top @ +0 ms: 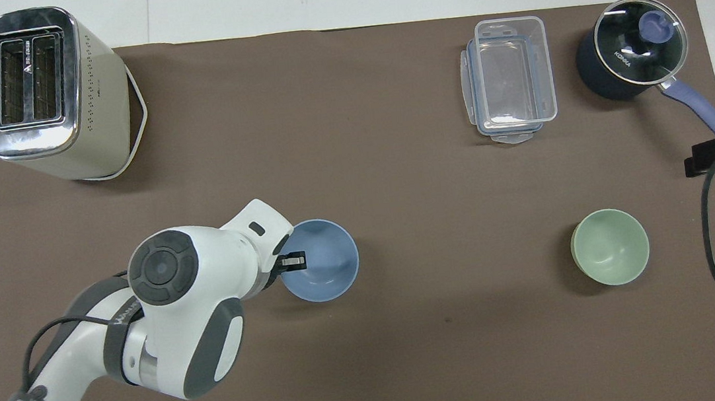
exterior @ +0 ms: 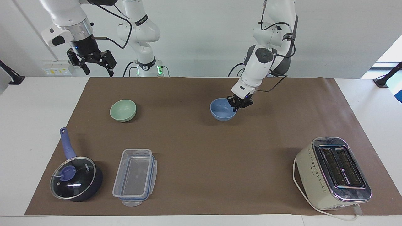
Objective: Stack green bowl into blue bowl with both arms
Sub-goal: 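Slide the blue bowl with the left gripper toward the table center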
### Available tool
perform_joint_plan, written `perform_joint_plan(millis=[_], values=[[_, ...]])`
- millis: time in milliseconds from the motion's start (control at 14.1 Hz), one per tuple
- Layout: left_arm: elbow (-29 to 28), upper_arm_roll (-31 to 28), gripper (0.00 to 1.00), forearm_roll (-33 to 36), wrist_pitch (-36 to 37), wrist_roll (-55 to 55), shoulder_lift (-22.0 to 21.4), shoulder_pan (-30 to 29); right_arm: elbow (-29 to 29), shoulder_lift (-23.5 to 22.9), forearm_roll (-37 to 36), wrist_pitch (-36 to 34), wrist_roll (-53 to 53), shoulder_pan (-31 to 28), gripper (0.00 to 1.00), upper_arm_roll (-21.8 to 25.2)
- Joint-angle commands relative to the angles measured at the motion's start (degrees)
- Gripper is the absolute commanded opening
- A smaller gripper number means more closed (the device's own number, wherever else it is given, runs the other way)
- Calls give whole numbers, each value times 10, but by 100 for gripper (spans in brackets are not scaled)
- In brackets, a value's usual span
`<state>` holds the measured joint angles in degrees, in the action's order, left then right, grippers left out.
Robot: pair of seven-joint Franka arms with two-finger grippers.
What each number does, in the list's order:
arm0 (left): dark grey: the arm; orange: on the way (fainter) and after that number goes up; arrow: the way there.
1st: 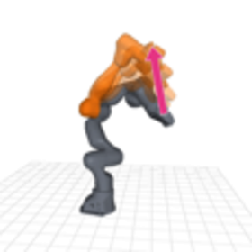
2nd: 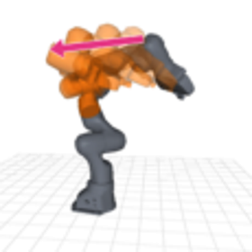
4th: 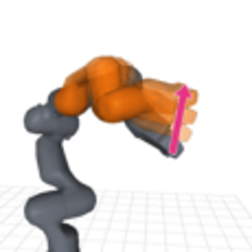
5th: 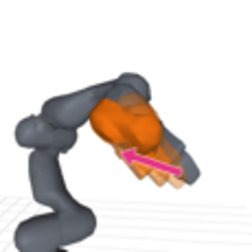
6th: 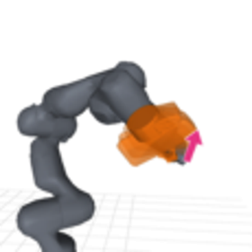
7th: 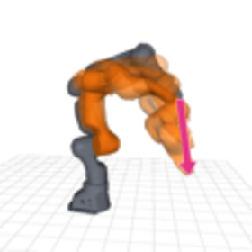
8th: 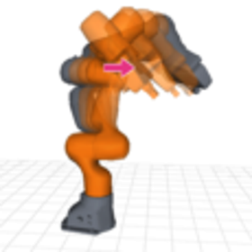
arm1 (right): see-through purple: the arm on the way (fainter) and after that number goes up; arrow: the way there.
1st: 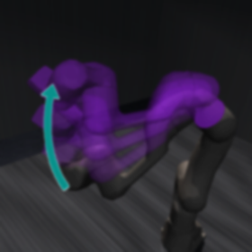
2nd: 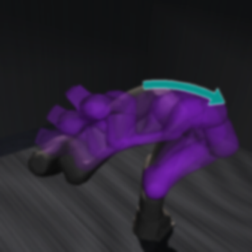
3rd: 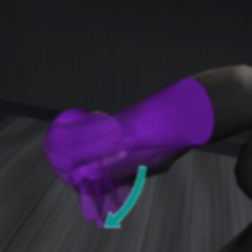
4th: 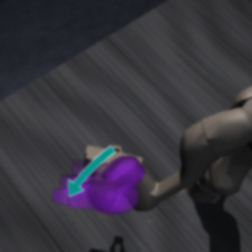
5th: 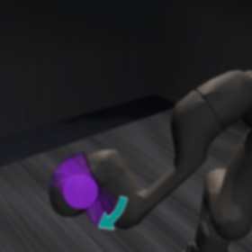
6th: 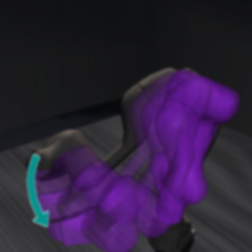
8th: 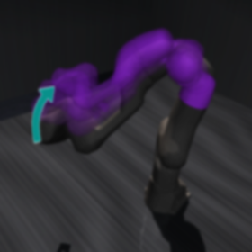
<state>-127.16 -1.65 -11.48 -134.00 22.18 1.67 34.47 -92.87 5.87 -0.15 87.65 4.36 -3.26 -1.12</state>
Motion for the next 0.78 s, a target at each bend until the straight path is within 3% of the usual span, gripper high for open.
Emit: perform_joint_plan(millis=[0,284,497,711], values=[[21,-11,0,7,-34,31,36,34,-4,6,12,-3,-7,-5,100,-2],[44,-10,0,2,-36,69,43,67,-4,6,13,-3,-7,-5,100,-2],[82,-9,0,2,-38,86,97,68,-4,6,13,-3,-7,-5,100,-2],[84,-4,0,2,-38,89,106,68,-4,6,12,-3,-7,-5,100,-2]])
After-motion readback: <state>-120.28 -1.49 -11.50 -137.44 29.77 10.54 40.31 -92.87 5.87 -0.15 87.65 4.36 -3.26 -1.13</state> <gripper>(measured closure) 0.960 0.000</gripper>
